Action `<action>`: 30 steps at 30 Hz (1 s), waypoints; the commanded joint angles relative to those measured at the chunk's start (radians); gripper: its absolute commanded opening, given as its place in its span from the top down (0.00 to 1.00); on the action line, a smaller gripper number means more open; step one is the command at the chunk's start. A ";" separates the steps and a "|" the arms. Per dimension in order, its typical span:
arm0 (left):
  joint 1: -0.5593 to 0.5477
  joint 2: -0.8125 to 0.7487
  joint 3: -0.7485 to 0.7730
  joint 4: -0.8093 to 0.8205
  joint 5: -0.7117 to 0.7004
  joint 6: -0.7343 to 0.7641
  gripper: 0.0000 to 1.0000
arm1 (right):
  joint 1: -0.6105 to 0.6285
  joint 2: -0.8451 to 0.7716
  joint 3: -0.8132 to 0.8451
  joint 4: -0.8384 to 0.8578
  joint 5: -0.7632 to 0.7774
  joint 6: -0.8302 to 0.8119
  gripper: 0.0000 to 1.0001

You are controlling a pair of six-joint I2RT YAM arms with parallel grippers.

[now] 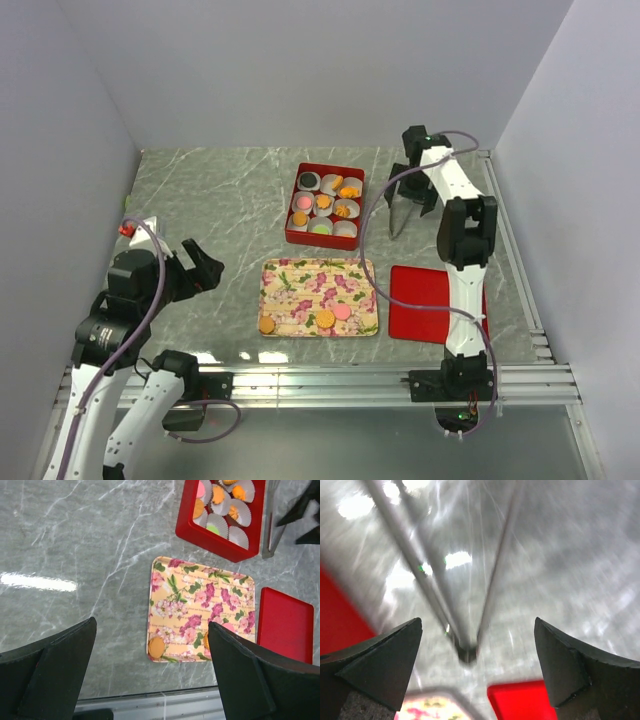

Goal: Pack the cookies

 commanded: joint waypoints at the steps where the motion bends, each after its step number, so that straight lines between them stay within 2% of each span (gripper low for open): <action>1: 0.006 0.060 0.133 -0.006 -0.053 0.026 0.01 | 0.008 -0.249 -0.069 0.013 0.031 0.012 0.00; 5: 0.006 0.206 0.442 0.005 -0.100 -0.023 0.00 | 0.046 -0.477 -0.278 0.072 0.058 0.017 0.00; 6: 0.006 0.230 0.490 0.014 -0.103 -0.044 0.01 | 0.052 -0.528 -0.375 0.086 0.054 0.021 0.00; 10: 0.006 0.356 0.730 0.063 -0.079 -0.248 0.01 | 0.123 -0.830 -0.647 0.144 0.029 0.070 0.00; 11: 0.006 0.369 0.753 0.105 -0.041 -0.290 0.01 | 0.155 -0.881 -0.762 0.160 0.028 0.081 0.00; 14: 0.006 0.398 0.814 0.202 -0.014 -0.486 0.01 | 0.201 -1.057 -0.931 0.177 0.003 0.147 0.00; 15: 0.006 0.401 0.828 0.225 0.011 -0.533 0.01 | 0.221 -1.134 -1.033 0.181 -0.024 0.162 0.00; 19: 0.006 0.416 0.876 0.317 0.032 -0.750 0.00 | 0.244 -1.277 -1.235 0.209 -0.072 0.234 0.00; 24: 0.006 0.445 0.884 0.428 0.090 -0.893 0.01 | 0.262 -1.288 -1.369 0.266 -0.072 0.267 0.04; 30: 0.006 0.524 0.885 0.514 0.187 -1.032 0.01 | 0.259 -1.188 -1.369 0.309 -0.043 0.233 0.08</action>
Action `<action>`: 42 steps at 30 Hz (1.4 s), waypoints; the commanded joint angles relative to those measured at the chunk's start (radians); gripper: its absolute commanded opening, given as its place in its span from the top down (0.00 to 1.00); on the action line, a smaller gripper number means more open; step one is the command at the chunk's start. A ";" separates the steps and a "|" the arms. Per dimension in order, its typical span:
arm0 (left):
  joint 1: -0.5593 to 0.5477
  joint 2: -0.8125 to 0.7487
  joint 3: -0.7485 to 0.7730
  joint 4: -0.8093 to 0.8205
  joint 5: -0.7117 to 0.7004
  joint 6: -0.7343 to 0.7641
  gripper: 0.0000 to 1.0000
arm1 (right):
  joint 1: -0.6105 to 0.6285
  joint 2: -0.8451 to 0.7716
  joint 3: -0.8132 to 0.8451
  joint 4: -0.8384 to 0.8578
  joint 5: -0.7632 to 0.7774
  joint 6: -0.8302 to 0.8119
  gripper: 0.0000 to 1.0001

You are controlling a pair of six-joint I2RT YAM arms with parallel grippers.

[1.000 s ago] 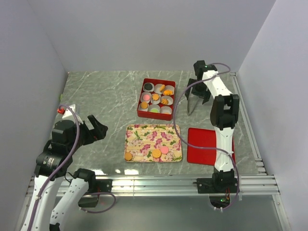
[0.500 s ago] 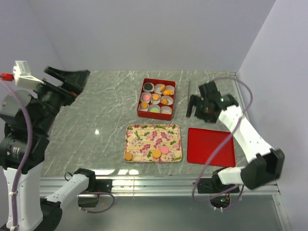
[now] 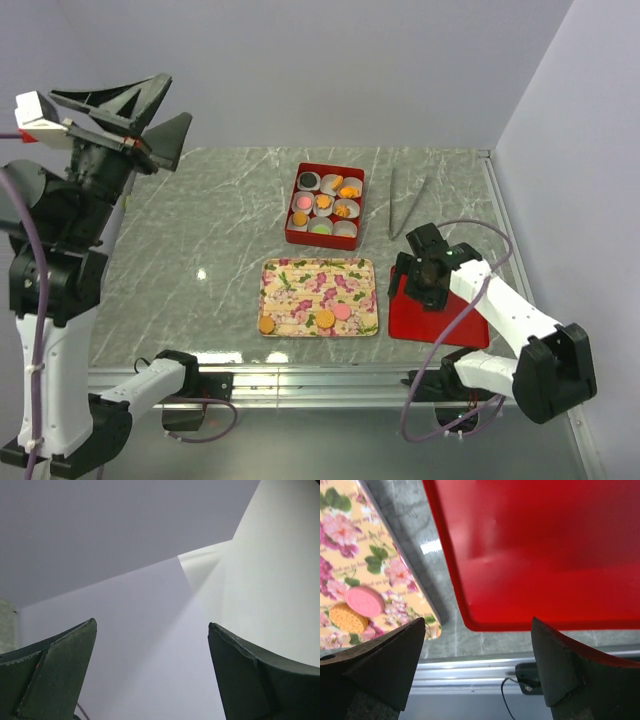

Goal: Pack the cookies

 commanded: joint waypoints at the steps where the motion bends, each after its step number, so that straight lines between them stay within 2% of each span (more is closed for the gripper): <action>1: 0.004 0.048 -0.029 0.104 0.089 -0.151 0.01 | 0.004 0.050 0.015 0.090 0.026 -0.006 0.09; 5: 0.001 0.050 -0.131 0.262 0.149 -0.206 0.01 | 0.007 0.134 0.017 0.183 0.000 0.008 0.12; 13: -0.005 0.028 -0.261 0.394 0.167 -0.250 0.01 | 0.008 0.335 0.040 0.274 0.006 -0.013 0.19; 18: -0.007 0.031 -0.220 0.316 0.135 -0.216 0.01 | 0.036 0.433 0.095 0.254 0.044 -0.026 0.27; 21: -0.007 0.028 -0.206 0.250 0.109 -0.181 0.01 | 0.045 0.459 0.104 0.252 0.050 -0.024 0.37; 24: -0.005 -0.015 -0.269 0.155 0.078 -0.123 0.01 | 0.057 0.482 0.111 0.248 0.067 -0.027 0.48; 26: -0.005 -0.087 -0.359 0.130 0.039 -0.061 0.01 | 0.062 0.493 0.111 0.245 0.076 -0.035 0.56; 29: -0.005 -0.220 -0.546 0.205 0.003 0.002 0.01 | 0.067 0.507 0.100 0.251 0.087 -0.041 0.70; 30: -0.005 -0.251 -0.581 0.184 -0.026 0.003 0.01 | 0.065 0.510 0.097 0.252 0.087 -0.043 0.74; 31: -0.005 -0.300 -0.632 0.164 -0.037 0.014 0.01 | 0.067 0.509 0.097 0.254 0.084 -0.043 0.84; 33: -0.005 -0.335 -0.658 0.090 -0.054 0.047 0.00 | 0.067 0.498 0.095 0.252 0.084 -0.041 0.93; 34: -0.005 -0.354 -0.663 0.053 -0.060 0.087 0.00 | 0.067 0.492 0.095 0.248 0.096 -0.041 1.00; 37: -0.005 -0.365 -0.636 -0.107 -0.083 0.165 0.01 | 0.065 0.446 0.111 0.208 0.122 -0.046 1.00; 42: -0.005 -0.398 -0.629 -0.176 -0.104 0.294 0.02 | 0.065 0.288 0.144 0.108 0.182 -0.044 1.00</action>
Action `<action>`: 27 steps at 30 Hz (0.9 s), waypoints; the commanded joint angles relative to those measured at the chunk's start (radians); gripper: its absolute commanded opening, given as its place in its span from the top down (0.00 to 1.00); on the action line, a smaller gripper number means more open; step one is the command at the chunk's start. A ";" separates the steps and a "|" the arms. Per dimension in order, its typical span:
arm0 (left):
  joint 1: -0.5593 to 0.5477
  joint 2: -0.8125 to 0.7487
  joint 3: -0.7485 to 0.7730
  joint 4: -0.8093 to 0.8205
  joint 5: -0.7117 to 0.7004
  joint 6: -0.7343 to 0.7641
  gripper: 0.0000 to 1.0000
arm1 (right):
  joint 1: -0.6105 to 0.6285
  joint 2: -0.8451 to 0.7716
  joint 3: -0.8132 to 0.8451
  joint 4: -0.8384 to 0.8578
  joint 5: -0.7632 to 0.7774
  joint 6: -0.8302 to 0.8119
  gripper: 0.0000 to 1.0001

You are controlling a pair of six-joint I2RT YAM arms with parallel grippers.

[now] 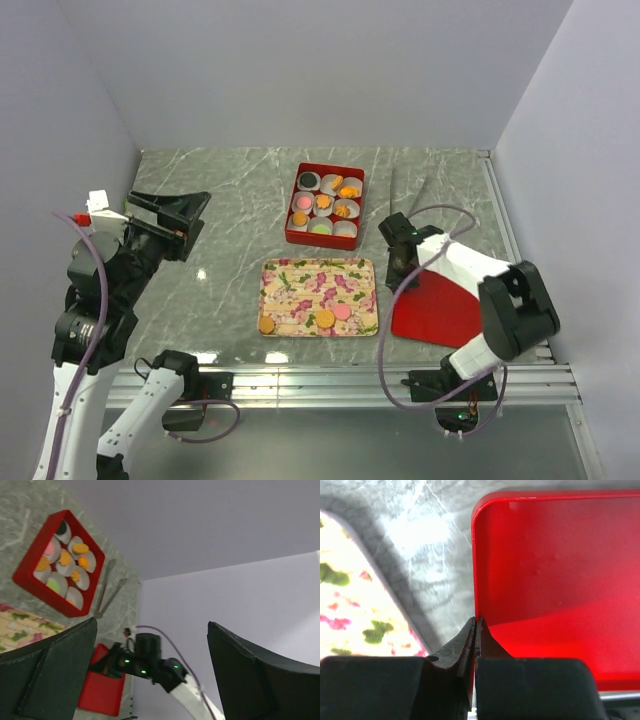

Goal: Pack the cookies

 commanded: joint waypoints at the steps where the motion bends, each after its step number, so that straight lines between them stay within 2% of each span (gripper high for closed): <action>1: -0.002 -0.035 0.027 -0.078 -0.043 0.134 0.02 | -0.001 -0.147 0.034 -0.092 0.094 0.008 1.00; 8: -0.002 -0.023 0.077 -0.140 -0.043 0.194 0.01 | -0.001 -0.338 0.187 -0.259 0.151 0.021 1.00; 17: -0.002 -0.023 0.153 -0.170 -0.054 0.262 0.00 | -0.007 -0.388 0.496 -0.350 0.119 0.015 1.00; 18: -0.002 -0.021 0.168 -0.157 0.028 0.304 0.00 | -0.007 -0.385 0.521 -0.345 0.104 0.003 1.00; 20: -0.002 -0.009 0.182 -0.114 0.090 0.340 0.01 | -0.013 -0.371 0.593 -0.338 0.049 -0.008 1.00; 22: -0.002 0.018 0.209 -0.136 0.136 0.361 0.01 | -0.016 -0.356 0.670 -0.333 0.009 -0.020 1.00; 26: -0.002 0.055 0.240 -0.198 0.191 0.319 0.01 | -0.027 -0.316 0.768 -0.295 -0.161 -0.037 1.00; 27: -0.004 0.058 0.240 -0.190 0.211 0.276 0.01 | -0.025 -0.317 0.776 -0.278 -0.248 -0.032 1.00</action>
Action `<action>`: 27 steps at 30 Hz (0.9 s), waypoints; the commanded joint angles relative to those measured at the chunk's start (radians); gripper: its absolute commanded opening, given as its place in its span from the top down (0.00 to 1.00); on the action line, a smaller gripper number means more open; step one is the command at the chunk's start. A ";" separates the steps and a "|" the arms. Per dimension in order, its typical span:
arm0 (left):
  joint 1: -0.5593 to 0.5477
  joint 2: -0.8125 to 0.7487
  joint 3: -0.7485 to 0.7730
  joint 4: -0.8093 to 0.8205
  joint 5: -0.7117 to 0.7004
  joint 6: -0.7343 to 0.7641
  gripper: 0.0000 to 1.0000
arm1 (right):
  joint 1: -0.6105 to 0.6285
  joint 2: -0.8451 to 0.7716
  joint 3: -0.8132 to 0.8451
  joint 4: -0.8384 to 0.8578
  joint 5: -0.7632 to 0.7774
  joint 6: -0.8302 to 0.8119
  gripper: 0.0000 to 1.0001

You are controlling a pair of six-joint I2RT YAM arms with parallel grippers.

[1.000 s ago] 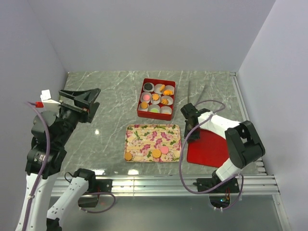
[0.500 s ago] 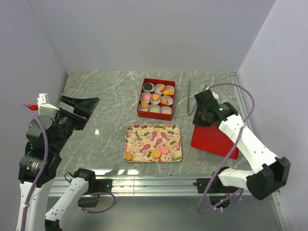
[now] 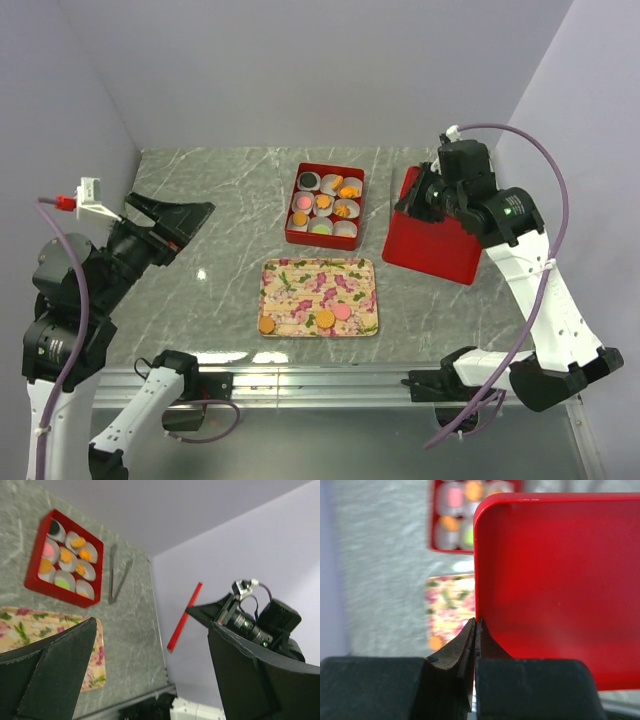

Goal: Pack the cookies

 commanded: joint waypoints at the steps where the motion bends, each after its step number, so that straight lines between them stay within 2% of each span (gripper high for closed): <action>1: -0.002 0.034 0.025 -0.002 0.160 -0.048 0.00 | -0.007 0.011 0.073 0.091 -0.221 -0.024 1.00; 4: -0.002 0.049 0.042 0.027 0.215 -0.142 0.01 | -0.008 -0.015 0.016 0.206 -0.413 0.005 1.00; 7: -0.002 0.054 0.037 0.043 0.257 -0.232 0.01 | -0.010 -0.058 -0.085 0.464 -0.592 0.074 1.00; 12: -0.002 0.063 -0.028 0.138 0.381 -0.372 0.01 | -0.001 -0.109 -0.180 0.744 -0.746 0.230 1.00; 19: -0.002 0.074 -0.179 0.392 0.537 -0.530 0.01 | 0.024 -0.147 -0.222 1.050 -0.715 0.387 1.00; 22: 0.000 0.072 -0.231 0.457 0.548 -0.558 0.01 | 0.029 -0.167 -0.255 1.137 -0.671 0.441 1.00; 27: 0.000 0.066 -0.354 0.657 0.553 -0.732 0.01 | 0.030 -0.190 -0.317 1.306 -0.608 0.533 1.00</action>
